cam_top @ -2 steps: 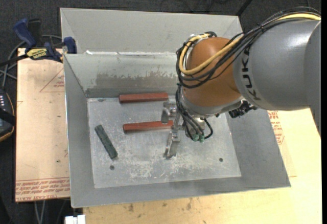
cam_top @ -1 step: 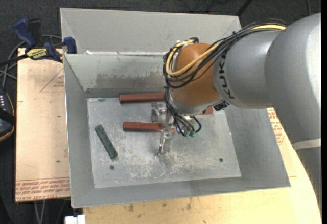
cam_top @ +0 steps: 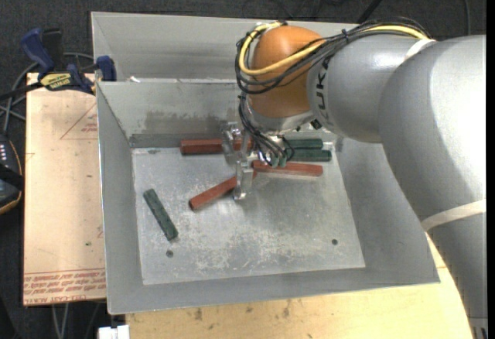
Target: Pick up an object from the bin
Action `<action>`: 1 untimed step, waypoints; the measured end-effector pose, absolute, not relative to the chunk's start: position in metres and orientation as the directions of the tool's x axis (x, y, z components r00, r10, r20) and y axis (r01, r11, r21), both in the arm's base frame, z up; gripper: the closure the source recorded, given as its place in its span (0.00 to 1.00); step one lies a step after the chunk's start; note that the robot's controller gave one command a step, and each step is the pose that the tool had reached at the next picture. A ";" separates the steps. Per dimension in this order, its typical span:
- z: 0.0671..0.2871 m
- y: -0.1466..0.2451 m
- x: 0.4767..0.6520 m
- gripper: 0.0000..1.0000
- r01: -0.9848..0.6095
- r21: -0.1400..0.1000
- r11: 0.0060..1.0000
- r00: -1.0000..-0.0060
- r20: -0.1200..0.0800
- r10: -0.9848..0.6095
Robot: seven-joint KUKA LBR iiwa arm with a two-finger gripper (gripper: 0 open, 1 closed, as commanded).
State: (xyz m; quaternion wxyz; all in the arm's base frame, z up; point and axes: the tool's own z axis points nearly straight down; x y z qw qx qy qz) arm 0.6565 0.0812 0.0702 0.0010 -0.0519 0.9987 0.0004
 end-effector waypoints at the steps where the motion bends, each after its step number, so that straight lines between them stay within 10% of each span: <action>1: 0.070 0.119 0.614 0.00 -0.229 0.002 0.974 -0.974 0.000 -0.229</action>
Offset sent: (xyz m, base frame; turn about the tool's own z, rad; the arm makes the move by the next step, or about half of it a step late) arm -0.0426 0.0354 -0.0002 -0.1262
